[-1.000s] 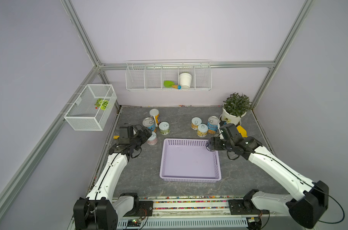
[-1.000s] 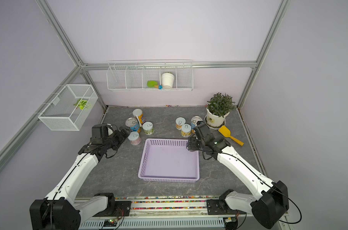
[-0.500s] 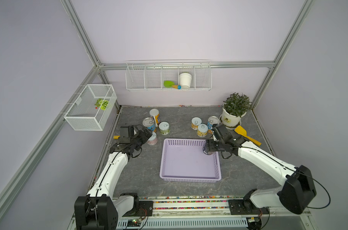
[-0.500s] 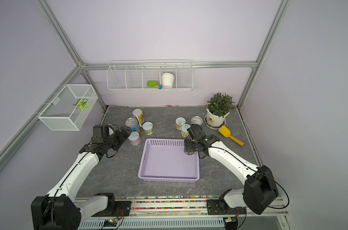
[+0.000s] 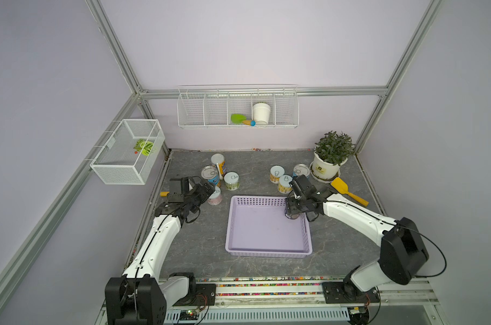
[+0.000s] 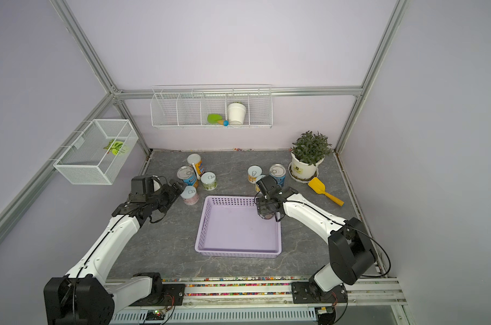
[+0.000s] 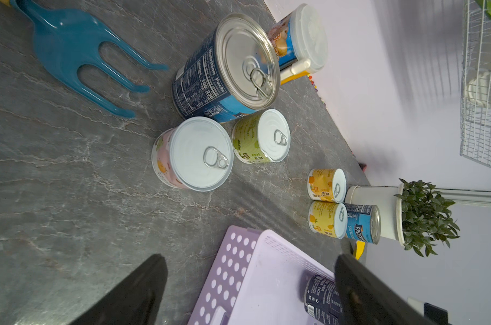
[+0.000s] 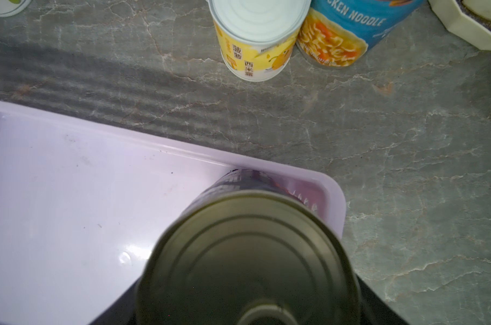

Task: Put the canned food in the basket
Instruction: Place the canned food in the basket.

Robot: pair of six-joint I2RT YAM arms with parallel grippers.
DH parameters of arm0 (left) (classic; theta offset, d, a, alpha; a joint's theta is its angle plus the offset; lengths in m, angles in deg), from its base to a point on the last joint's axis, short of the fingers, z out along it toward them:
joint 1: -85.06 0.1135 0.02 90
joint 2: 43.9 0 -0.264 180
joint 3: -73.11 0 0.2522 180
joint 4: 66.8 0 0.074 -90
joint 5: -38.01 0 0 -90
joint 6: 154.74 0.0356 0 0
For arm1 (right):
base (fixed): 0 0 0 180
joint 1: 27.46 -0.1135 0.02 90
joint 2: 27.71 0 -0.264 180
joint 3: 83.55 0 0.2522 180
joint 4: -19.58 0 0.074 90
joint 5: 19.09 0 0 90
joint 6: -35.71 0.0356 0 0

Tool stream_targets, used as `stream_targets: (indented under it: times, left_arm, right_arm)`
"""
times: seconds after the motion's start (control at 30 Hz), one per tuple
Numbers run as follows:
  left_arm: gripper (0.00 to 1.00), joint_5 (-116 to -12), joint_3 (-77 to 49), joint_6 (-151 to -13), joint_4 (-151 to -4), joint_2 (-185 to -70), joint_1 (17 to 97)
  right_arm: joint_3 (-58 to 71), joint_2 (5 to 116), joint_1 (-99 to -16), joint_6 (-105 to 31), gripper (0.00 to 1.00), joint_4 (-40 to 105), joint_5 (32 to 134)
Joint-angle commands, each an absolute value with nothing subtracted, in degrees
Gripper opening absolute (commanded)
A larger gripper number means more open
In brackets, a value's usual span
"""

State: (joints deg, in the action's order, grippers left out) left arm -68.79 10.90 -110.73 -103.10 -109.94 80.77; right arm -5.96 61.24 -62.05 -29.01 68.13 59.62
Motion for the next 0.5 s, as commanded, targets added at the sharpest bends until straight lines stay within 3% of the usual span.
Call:
stream_targets:
  times: [0.0,0.23,0.47]
  left_arm:
    - [0.98,-69.4,9.6,-110.2,-103.5,-109.6,80.5]
    - [0.98,-69.3,9.5,-110.1,-103.8,-109.4,80.5]
    - [0.98,-69.3,9.5,-110.1,-103.7,-109.3,80.5]
  right_arm:
    - [-3.2,62.1,-62.9,-30.0,0.39,64.5,56.0]
    - [-1.0,65.6,-63.5,-30.0,0.45,65.9,52.8]
    - [-0.9,65.8,-63.4,-29.9,0.73,65.9,51.5]
